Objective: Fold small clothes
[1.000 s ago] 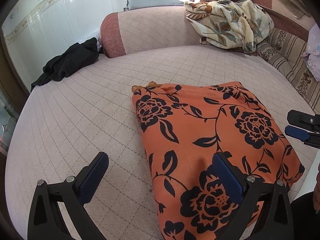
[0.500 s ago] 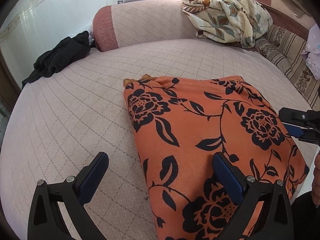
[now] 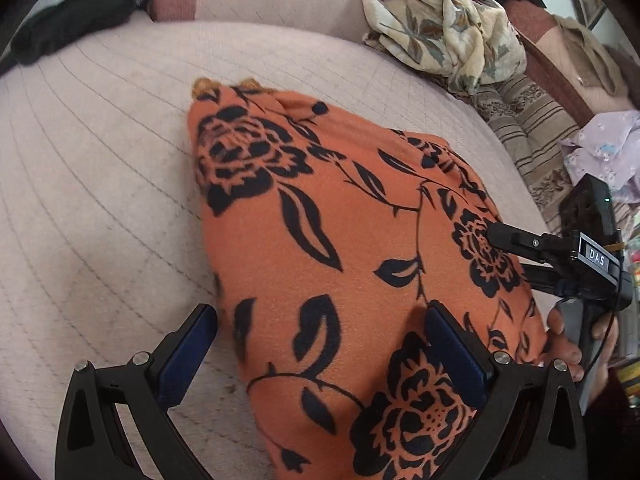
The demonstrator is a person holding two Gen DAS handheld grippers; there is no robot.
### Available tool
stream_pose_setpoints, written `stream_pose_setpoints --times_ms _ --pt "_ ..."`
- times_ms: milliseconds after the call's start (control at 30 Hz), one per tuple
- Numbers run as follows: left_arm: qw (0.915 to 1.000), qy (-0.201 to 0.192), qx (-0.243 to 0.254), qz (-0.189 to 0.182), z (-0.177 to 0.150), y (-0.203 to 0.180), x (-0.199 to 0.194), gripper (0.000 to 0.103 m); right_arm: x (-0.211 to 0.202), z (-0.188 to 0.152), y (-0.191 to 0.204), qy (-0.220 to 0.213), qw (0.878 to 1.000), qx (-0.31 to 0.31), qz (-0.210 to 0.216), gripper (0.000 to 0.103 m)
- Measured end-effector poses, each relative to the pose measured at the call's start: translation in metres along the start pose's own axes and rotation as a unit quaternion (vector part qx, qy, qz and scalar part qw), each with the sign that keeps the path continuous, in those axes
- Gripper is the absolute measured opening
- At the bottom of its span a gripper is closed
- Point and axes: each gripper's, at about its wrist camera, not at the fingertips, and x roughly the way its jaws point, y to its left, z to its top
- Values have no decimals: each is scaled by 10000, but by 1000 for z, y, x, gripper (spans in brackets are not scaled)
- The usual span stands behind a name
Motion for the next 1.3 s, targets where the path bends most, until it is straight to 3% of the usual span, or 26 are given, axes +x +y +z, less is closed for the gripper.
stream_pose_setpoints --times_ms 67,133,300,400,633,733,833,933,967,1000,1067,1167,1233,1267,1300 --pt "10000 -54 23 -40 -2 -2 1 103 6 -2 1 242 9990 98 363 81" --pt "9999 -101 48 -2 -4 -4 1 97 14 -7 11 393 9984 -46 414 78" --pt "9990 -361 -253 -74 -4 4 -11 54 20 -18 38 301 9982 -508 71 49" --pt "9985 -491 -218 -82 -7 4 -23 43 10 -23 54 -7 9974 -712 68 41" --pt "9924 -1218 -94 136 -17 14 -89 43 -13 -37 99 -580 9904 -1188 416 40" --pt "9890 -1412 -109 437 -28 27 -112 43 -4 -38 112 -498 9894 -1137 759 40" --pt "9890 -1223 -371 748 -36 51 -108 45 18 -43 125 -268 9899 -1148 791 40" --pt "9891 -518 -782 1136 -45 74 -86 52 54 -49 128 332 9933 -1055 344 47" --pt "9880 -472 -857 1191 -47 79 -84 61 63 -52 125 581 9930 -1026 113 49" --pt "9888 -567 -904 1041 -48 82 -88 61 66 -53 122 606 9924 -1068 -123 55" --pt "9872 -735 -926 1071 -48 80 -105 61 46 -48 120 351 9927 -1152 -103 56" --pt "9771 -1304 -757 1499 -57 67 -137 63 -10 -47 104 -673 9914 -1115 -130 58" --pt "9737 -1516 -650 1572 -66 60 -153 63 -45 -57 100 -1177 9852 -1239 169 58" --pt "9726 -1560 -556 1629 -67 54 -155 64 -55 -63 104 -1290 9820 -1351 292 53" --pt "9709 -1569 -420 1763 -74 47 -156 64 -62 -71 110 -1314 9792 -1489 407 40"
